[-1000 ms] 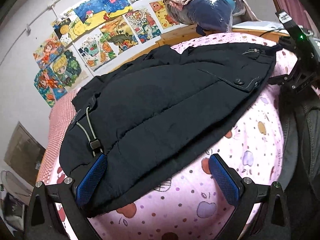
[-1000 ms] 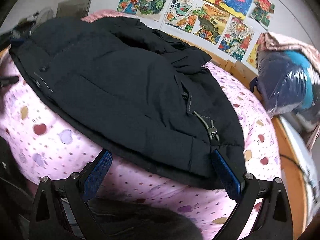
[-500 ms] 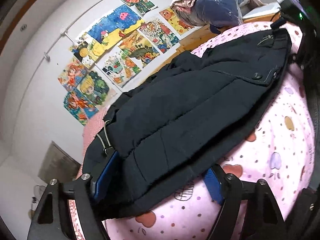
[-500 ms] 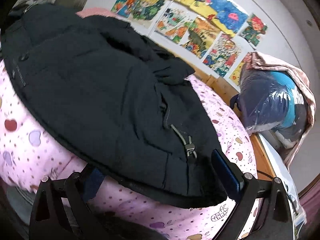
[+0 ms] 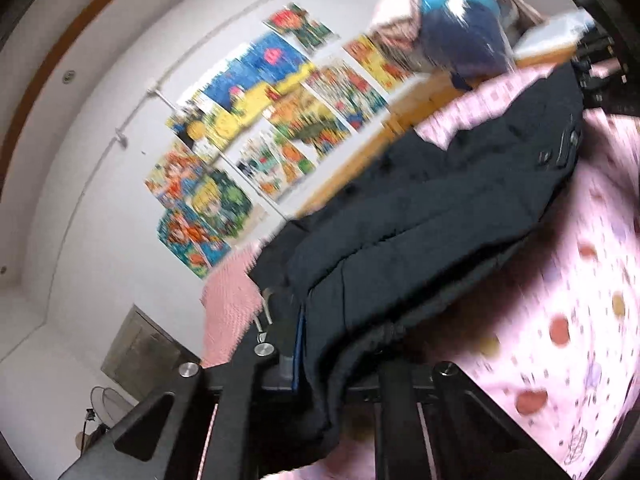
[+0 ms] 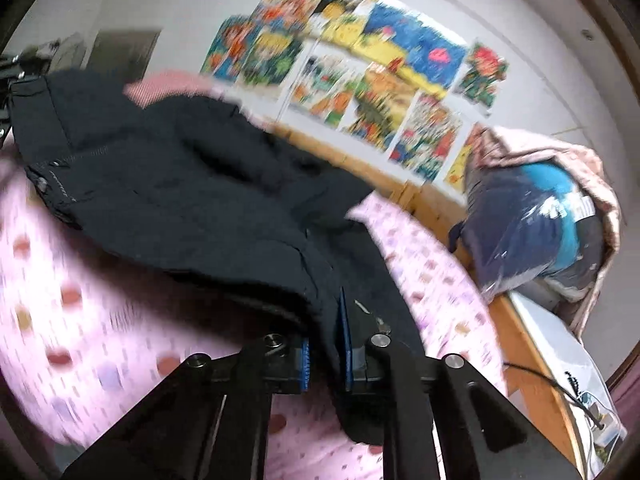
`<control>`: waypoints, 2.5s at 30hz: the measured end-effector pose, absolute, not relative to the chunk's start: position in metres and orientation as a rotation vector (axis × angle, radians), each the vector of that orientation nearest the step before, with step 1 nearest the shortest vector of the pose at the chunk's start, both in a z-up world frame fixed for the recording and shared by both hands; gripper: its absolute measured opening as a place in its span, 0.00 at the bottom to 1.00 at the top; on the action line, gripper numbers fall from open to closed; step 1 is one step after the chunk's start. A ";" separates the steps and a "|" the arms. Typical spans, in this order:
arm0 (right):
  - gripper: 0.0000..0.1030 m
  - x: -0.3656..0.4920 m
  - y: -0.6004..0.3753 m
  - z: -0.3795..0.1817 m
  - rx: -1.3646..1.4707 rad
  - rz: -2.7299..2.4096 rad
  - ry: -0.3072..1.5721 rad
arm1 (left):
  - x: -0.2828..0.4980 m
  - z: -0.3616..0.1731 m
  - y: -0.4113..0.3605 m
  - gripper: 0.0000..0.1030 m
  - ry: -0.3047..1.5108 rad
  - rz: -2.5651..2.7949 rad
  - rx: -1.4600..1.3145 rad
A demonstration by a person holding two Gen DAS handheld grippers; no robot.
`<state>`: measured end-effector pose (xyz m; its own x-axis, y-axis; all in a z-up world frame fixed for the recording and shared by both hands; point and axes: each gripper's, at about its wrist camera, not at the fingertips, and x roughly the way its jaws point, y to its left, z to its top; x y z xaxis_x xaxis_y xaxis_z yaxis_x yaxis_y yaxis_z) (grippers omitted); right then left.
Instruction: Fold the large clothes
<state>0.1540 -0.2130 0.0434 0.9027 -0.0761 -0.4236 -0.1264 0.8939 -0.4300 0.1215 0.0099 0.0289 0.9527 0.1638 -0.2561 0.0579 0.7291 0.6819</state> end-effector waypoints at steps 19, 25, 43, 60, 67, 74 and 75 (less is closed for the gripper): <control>0.08 0.034 -0.185 0.114 -0.309 0.107 0.216 | 0.038 0.110 0.079 0.09 0.330 0.029 0.501; 0.08 0.019 -0.191 0.107 -0.254 0.118 0.245 | 0.024 0.103 0.083 0.09 0.356 0.010 0.445; 0.08 -0.010 -0.212 0.112 -0.174 0.128 0.205 | -0.010 0.113 0.085 0.09 0.341 -0.008 0.396; 0.08 0.058 -0.213 0.139 -0.152 0.172 0.192 | 0.040 0.156 0.076 0.09 0.332 -0.084 0.427; 0.08 0.126 -0.207 0.161 -0.200 0.166 0.183 | 0.097 0.185 0.078 0.09 0.358 -0.115 0.407; 0.08 0.199 -0.195 0.180 -0.249 0.151 0.202 | 0.162 0.198 0.067 0.10 0.384 -0.077 0.473; 0.08 0.211 -0.193 0.181 -0.249 0.149 0.207 | 0.170 0.198 0.066 0.10 0.387 -0.071 0.481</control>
<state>0.2110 -0.1931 0.1813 0.9678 0.1201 -0.2213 -0.1713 0.9583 -0.2287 0.1705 0.0659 0.1981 0.9250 0.0235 -0.3793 0.1567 0.8857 0.4369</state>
